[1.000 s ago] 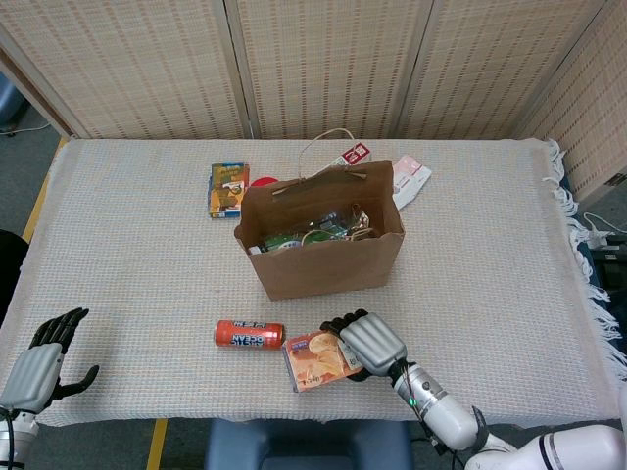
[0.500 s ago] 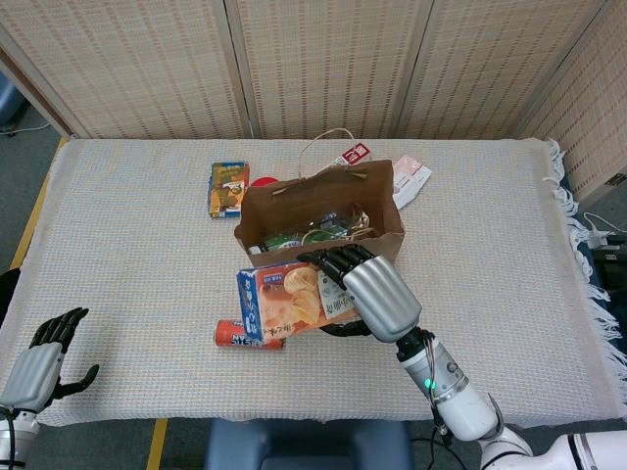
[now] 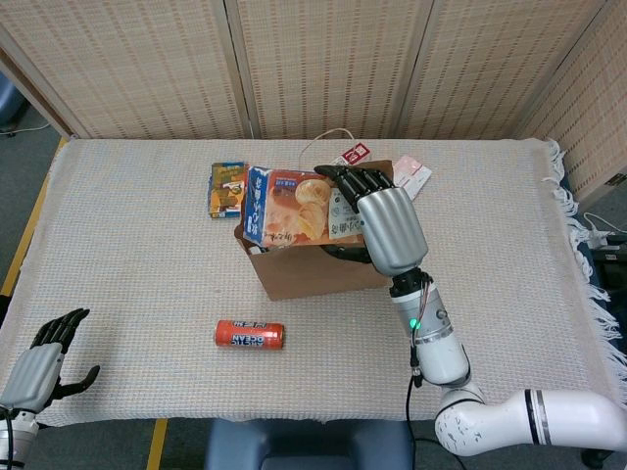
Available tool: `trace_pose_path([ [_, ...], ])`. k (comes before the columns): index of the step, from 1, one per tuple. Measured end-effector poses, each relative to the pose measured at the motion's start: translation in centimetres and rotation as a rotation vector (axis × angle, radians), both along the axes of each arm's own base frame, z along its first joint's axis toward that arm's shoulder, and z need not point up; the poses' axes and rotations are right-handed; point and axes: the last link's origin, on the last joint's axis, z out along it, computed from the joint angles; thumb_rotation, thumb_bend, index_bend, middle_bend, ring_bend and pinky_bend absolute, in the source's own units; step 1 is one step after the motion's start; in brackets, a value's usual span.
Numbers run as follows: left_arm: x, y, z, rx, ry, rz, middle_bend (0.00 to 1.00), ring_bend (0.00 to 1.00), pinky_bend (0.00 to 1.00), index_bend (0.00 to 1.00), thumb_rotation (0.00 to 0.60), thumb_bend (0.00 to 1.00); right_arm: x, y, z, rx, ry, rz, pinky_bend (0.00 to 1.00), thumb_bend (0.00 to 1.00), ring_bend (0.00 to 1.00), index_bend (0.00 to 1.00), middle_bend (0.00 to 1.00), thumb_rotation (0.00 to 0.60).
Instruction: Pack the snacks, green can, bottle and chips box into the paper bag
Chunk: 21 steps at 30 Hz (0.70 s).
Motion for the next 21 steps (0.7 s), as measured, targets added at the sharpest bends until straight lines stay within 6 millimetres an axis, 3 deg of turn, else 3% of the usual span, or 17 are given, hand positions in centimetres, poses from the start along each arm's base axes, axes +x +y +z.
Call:
trace_pose_path([
  [10, 0.0, -0.1, 0.0, -0.004, -0.008, 0.0, 0.0, 0.0, 0.01, 0.0, 0.6, 0.33, -2.2, -2.5, -2.2, -0.016, 0.104, -0.069, 0.72, 0.32, 0.6, 0.55, 0.58, 0.6],
  [14, 0.0, -0.1, 0.0, -0.003, -0.01, 0.005, 0.0, 0.0, 0.01, 0.0, 0.6, 0.33, -2.9, -2.9, -3.7, 0.024, 0.154, -0.097, 0.65, 0.32, 0.49, 0.44, 0.56, 0.6],
  [15, 0.0, 0.0, 0.1, -0.003, -0.01, 0.005, 0.0, 0.0, 0.01, 0.0, 0.6, 0.33, -3.1, -2.9, -4.0, 0.039, 0.166, -0.101, 0.6, 0.31, 0.42, 0.35, 0.52, 0.6],
  [18, -0.1, -0.1, 0.1, -0.002, -0.009, 0.007, 0.0, 0.0, 0.01, 0.0, 0.6, 0.33, -3.5, -2.9, -4.7, 0.091, 0.207, -0.122, 0.37, 0.21, 0.16, 0.07, 0.28, 0.6],
  [21, -0.1, 0.0, 0.1, -0.001, -0.008, 0.007, 0.0, 0.0, 0.01, 0.0, 0.6, 0.33, -3.9, -2.7, -5.0, 0.141, 0.24, -0.147, 0.22, 0.12, 0.03, 0.0, 0.12, 0.6],
])
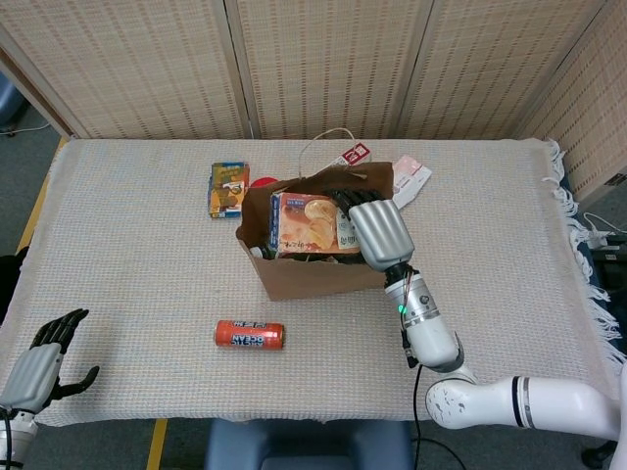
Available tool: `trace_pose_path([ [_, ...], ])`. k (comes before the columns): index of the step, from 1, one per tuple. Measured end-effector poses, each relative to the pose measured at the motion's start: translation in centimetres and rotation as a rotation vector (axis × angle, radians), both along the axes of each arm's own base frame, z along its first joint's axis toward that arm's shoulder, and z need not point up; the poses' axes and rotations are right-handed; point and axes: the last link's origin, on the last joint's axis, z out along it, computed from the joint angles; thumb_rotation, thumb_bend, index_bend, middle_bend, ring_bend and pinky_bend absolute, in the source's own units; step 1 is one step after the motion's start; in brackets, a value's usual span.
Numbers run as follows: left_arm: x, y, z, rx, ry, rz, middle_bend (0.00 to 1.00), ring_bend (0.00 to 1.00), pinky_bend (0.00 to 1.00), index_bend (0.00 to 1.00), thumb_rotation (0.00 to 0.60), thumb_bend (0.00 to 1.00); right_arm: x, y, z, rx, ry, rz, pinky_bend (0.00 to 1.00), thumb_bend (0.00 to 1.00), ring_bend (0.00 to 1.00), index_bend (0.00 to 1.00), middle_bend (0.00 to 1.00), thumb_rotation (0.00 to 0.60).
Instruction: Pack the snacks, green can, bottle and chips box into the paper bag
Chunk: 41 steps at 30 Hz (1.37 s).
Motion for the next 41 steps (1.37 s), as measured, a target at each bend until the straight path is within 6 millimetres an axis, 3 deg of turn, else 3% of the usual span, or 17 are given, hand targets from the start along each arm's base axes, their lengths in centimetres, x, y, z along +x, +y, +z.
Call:
trace_pose_path([
  [13, 0.0, -0.1, 0.0, 0.006, 0.006, -0.003, 0.0, 0.0, 0.01, 0.0, 0.6, 0.33, -0.3, 0.9, 2.9, -0.029, -0.052, -0.015, 0.15, 0.07, 0.0, 0.0, 0.06, 0.6],
  [19, 0.1, -0.1, 0.1, 0.018, 0.008, -0.009, 0.0, 0.0, 0.01, 0.0, 0.6, 0.33, -1.6, 2.6, 4.5, -0.039, -0.082, -0.005, 0.12, 0.07, 0.0, 0.0, 0.06, 0.6],
  [22, 0.1, -0.2, 0.2, 0.028, 0.009, -0.018, 0.0, 0.0, 0.01, 0.0, 0.6, 0.33, -3.2, 4.0, 5.4, -0.058, -0.068, 0.01, 0.11, 0.07, 0.0, 0.0, 0.06, 0.6],
  [28, 0.3, -0.2, 0.3, 0.051, 0.012, -0.044, 0.0, 0.0, 0.01, 0.0, 0.6, 0.33, -9.2, 8.6, 6.2, -0.091, 0.017, 0.021, 0.08, 0.07, 0.0, 0.0, 0.05, 0.6],
  [32, 0.4, -0.1, 0.3, 0.073, 0.028, -0.069, 0.0, 0.0, 0.01, 0.0, 0.6, 0.33, -15.7, 13.5, 5.7, -0.061, 0.09, -0.058, 0.04, 0.07, 0.0, 0.0, 0.01, 0.6],
  [35, 0.4, -0.1, 0.4, 0.095, 0.041, -0.088, 0.0, 0.0, 0.01, 0.0, 0.6, 0.33, -19.5, 16.0, 5.6, -0.059, 0.132, -0.11, 0.02, 0.07, 0.0, 0.0, 0.0, 0.6],
  [41, 0.5, -0.1, 0.5, 0.139, 0.064, -0.142, 0.0, 0.0, 0.01, 0.0, 0.6, 0.33, -24.5, 19.3, 4.8, -0.072, 0.204, -0.18, 0.01, 0.07, 0.0, 0.0, 0.0, 0.6],
])
